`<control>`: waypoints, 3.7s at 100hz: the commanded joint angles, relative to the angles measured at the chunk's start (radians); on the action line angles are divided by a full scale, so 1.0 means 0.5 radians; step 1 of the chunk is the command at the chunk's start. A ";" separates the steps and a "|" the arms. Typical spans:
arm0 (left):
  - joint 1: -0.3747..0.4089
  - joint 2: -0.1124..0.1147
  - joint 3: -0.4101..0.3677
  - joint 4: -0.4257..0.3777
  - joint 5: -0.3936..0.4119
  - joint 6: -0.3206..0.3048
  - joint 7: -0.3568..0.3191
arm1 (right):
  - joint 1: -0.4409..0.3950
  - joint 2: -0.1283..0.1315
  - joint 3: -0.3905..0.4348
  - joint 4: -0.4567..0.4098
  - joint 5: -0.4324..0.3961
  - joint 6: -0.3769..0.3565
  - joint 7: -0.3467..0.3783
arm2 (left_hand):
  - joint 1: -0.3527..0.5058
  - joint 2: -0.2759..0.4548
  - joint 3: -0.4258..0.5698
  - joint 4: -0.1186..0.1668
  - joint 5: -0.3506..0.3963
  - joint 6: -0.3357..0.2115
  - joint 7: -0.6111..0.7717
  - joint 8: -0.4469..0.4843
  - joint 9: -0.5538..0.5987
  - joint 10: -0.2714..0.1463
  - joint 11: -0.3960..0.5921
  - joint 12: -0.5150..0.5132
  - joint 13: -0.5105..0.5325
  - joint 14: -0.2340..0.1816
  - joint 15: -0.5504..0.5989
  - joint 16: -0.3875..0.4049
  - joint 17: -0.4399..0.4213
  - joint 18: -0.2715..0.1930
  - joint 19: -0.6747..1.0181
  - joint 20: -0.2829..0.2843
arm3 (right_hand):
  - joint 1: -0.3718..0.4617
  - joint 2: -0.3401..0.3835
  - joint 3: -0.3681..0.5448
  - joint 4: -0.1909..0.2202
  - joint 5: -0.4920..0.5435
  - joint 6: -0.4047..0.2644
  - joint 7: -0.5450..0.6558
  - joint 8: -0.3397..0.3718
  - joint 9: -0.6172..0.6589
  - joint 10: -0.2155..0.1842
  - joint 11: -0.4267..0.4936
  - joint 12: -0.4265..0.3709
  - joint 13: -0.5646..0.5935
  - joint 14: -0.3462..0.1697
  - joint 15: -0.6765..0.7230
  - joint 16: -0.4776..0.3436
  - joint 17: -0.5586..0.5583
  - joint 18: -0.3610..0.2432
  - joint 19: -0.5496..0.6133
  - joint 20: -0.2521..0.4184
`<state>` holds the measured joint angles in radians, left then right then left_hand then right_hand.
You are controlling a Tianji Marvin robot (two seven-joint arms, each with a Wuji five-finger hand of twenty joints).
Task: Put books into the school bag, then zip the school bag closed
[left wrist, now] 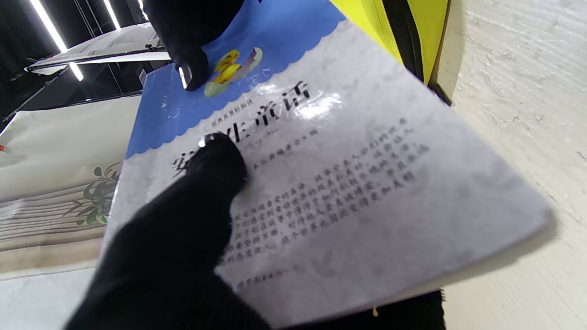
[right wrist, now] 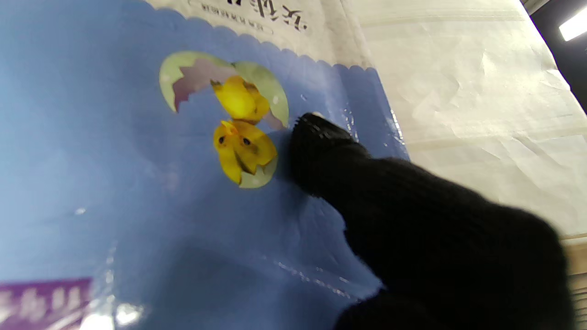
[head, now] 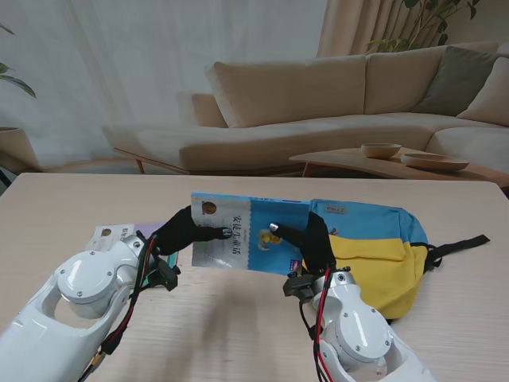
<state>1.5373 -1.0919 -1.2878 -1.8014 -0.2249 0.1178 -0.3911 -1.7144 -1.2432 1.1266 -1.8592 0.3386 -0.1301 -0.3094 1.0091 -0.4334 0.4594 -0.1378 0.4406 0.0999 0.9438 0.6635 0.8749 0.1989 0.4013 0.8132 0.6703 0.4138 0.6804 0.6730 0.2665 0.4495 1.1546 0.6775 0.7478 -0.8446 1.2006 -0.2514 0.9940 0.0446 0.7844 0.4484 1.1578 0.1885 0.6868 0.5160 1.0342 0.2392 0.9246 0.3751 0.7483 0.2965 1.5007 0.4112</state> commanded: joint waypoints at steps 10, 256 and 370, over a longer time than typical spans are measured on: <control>0.037 -0.007 -0.010 -0.036 -0.049 -0.011 -0.063 | -0.009 -0.029 -0.021 -0.029 -0.011 0.010 0.032 | 0.555 0.226 0.024 0.093 0.159 -0.089 0.020 0.023 0.131 -0.019 -0.013 0.082 0.139 0.084 0.132 0.043 0.115 0.107 0.203 0.062 | 0.203 0.204 0.145 -0.024 0.196 -0.334 0.221 0.057 0.022 -0.017 0.052 -0.057 0.020 0.004 0.021 0.003 -0.035 -0.064 0.029 0.030; 0.570 -0.048 -0.337 -0.189 0.087 -0.433 0.302 | 0.000 0.459 0.629 0.335 -2.352 -0.164 1.370 | 0.564 0.363 0.182 0.081 0.599 -0.250 0.276 1.118 0.016 -0.062 0.785 0.626 0.340 0.128 0.814 0.446 0.305 0.233 0.494 0.615 | -0.871 0.618 -1.082 0.356 -1.330 -0.049 -0.584 -0.199 -1.566 -0.278 -0.171 -0.395 -1.371 -0.483 -1.111 -0.207 -1.308 -0.250 -1.073 -0.299; 0.564 -0.047 -0.327 -0.184 0.128 -0.432 0.312 | 0.109 0.360 0.416 0.373 -2.197 0.054 0.863 | 0.564 0.361 0.184 0.078 0.607 -0.251 0.276 1.131 0.021 -0.056 0.787 0.630 0.341 0.135 0.821 0.451 0.312 0.235 0.499 0.620 | 0.073 0.752 -0.457 0.030 -0.256 -0.624 0.506 0.488 -0.297 -0.059 0.682 0.118 -0.106 -0.197 0.387 0.290 -0.264 -0.049 0.122 0.244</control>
<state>1.8159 -1.1099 -1.4513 -1.8803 -0.1610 -0.1032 -0.2202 -1.6730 -1.0425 1.3437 -1.6379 -0.7639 -0.1095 0.1069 1.1290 -0.4161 0.4030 -0.1417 0.5363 0.1340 0.8395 1.0612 0.8507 0.2384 0.6603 1.0679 0.7785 0.4643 0.9767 0.8504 0.4155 0.5372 1.3626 0.9518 0.6688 -0.5817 0.9717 -0.2409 0.8415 -0.1147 0.9381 0.5619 1.0401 0.1095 0.9350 0.5082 0.9713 0.1270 0.9945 0.4680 0.5878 0.2658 1.4492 0.4693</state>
